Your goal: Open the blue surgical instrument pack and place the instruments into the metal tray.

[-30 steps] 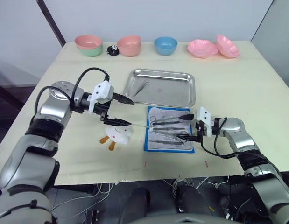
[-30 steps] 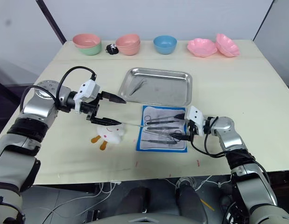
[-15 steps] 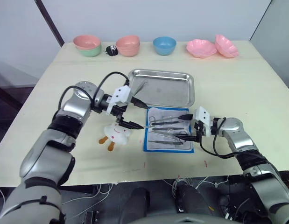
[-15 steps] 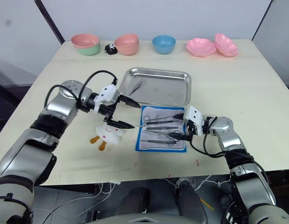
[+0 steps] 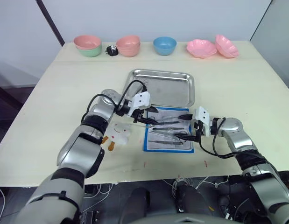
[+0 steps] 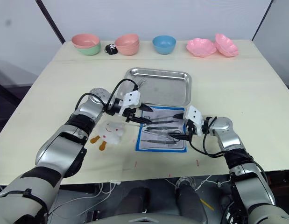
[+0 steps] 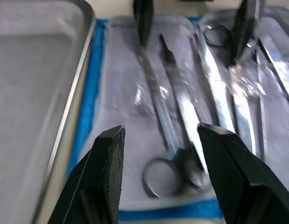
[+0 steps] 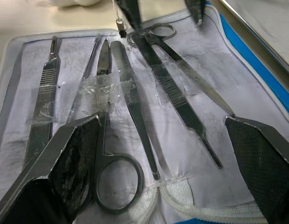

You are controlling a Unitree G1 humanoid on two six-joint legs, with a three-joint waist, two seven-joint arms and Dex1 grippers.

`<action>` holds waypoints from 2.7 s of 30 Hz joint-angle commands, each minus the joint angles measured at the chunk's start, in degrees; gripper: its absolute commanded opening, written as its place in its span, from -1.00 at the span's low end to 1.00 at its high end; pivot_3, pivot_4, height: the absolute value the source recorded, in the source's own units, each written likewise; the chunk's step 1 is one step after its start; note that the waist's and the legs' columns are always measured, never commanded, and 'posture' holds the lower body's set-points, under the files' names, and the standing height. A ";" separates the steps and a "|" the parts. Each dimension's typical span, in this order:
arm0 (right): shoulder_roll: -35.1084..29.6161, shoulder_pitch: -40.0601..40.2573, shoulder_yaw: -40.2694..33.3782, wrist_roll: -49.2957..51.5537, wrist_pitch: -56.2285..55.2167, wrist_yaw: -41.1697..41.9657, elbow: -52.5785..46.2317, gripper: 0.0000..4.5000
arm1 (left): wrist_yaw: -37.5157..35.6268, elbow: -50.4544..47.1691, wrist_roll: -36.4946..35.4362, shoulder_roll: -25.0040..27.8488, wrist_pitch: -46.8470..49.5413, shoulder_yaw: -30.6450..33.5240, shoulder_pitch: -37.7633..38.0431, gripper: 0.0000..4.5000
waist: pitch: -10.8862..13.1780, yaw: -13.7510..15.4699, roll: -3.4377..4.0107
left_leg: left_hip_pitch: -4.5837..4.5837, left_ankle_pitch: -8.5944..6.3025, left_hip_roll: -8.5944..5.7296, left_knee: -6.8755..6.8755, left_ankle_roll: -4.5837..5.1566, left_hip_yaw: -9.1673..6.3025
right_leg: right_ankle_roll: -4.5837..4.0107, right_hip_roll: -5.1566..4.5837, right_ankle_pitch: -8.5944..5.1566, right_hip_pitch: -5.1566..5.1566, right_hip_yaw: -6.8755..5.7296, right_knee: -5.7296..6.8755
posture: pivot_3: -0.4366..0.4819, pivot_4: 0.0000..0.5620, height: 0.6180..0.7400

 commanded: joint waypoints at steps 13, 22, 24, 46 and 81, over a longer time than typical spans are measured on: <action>-0.57 2.57 4.13 -5.39 1.55 -1.52 5.34 1.00 | 5.95 5.51 8.99 -3.22 -5.91 2.42 -0.12 0.15 | -0.03 0.03 -0.02 | 0.01 0.00 0.00 0.00 0.00 -0.01 | 0.00 -0.01 0.01 0.01 -0.01 0.00 | -0.05 -0.47 1.00; -0.68 2.68 4.16 -5.39 1.46 -1.49 5.38 1.00 | 7.64 8.22 12.56 -3.90 -4.32 2.11 -1.59 -0.59 | -0.20 0.07 0.04 | 0.16 0.00 -0.01 0.00 0.00 -0.06 | 0.05 -0.01 -0.02 0.22 -0.07 -0.03 | -0.05 -0.47 1.00; -0.75 2.70 4.15 -5.38 1.51 -1.49 5.28 1.00 | 5.90 8.47 12.83 -3.74 -3.84 1.99 -1.65 -0.97 | -0.25 0.07 0.03 | 0.24 0.00 -0.01 0.00 0.00 -0.08 | 0.18 -0.01 -0.10 0.31 -0.09 -0.03 | -0.05 -0.47 1.00; -0.77 3.14 4.39 -4.86 2.55 -1.24 4.78 1.00 | 4.76 7.50 15.71 -3.81 -1.22 1.61 -5.25 -0.97 | -0.27 0.00 0.07 | 0.25 0.00 -0.01 0.00 0.00 -0.11 | 0.21 0.00 -0.13 0.33 -0.10 -0.03 | -0.05 -0.47 1.00; 0.14 3.17 5.10 -5.16 3.22 -1.22 5.01 1.00 | -3.94 2.63 17.06 -3.58 8.86 2.19 -12.12 -0.97 | -0.20 -0.31 0.07 | 0.13 0.00 0.02 -0.02 0.00 -0.10 | 0.22 0.05 -0.13 0.18 -0.08 -0.03 | -0.05 -0.47 1.00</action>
